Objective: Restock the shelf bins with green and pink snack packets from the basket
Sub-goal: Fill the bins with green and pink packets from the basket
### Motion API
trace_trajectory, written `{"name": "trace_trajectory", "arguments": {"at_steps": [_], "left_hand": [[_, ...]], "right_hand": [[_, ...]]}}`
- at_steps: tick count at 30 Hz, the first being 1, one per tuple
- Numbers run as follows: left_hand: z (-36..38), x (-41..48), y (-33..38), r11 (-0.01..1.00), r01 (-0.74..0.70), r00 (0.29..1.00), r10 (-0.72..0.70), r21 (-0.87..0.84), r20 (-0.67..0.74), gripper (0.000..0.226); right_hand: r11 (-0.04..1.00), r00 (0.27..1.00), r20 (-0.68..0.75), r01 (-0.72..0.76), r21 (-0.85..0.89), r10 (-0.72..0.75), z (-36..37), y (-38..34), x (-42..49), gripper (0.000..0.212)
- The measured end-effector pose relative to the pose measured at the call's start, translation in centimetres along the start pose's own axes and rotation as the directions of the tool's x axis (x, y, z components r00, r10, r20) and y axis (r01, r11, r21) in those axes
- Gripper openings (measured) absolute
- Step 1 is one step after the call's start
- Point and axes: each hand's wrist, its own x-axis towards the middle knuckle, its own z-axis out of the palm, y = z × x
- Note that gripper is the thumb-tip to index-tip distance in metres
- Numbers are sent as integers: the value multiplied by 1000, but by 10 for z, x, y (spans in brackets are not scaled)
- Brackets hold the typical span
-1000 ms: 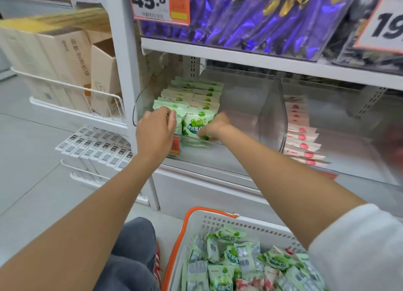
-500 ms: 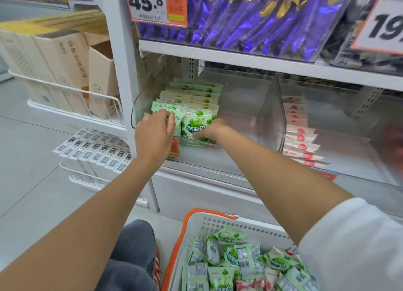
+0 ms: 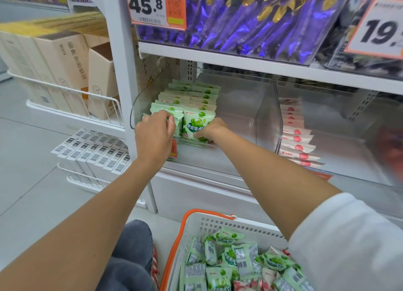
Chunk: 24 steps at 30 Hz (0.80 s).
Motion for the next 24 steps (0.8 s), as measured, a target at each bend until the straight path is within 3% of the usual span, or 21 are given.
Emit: {"name": "trace_trajectory", "arguments": {"at_steps": [3,5,8,11,12,14,16,17,20,22,24], "left_hand": [[-3,-6,14,999,-36,999,36,22,-13,25],[-6,-15,29,996,-91,996,91,-6,6,20],[-8,-39,54,981,-161,980,173,-111,103,13],[-11,-75,74,968,-177,973,200,-181,119,11],[-10,-88,77,969,-186,972,205,-164,111,14],[-3,-117,78,970,-209,957,229,-122,180,15],[8,-147,75,985,-154,882,170,-72,439,11],[13,-164,71,991,-133,788,115,-14,605,11],[33,-216,53,963,-239,352,-38,129,935,26],[45,-245,45,965,-223,64,-129,140,990,42],[52,-266,40,978,-91,-201,-201,186,959,74]], "right_hand": [[1000,1000,-3,16,-12,-16,-9,5,-12,44],[991,985,-134,98,-89,-110,-15,14,-26,28],[902,826,-370,354,-247,-426,-27,40,-61,17],[786,694,-372,518,-337,-616,-28,86,-107,11],[769,698,-330,533,-353,-636,-21,106,-117,11],[785,777,-201,515,-344,-597,-2,151,-133,11],[845,880,-40,442,-301,-474,22,203,-145,14],[879,920,54,386,-281,-387,35,230,-149,15],[942,952,285,196,-271,-116,74,310,-160,15],[955,942,334,97,-281,3,95,348,-165,15],[962,934,355,55,-266,44,107,362,-166,15]]}}
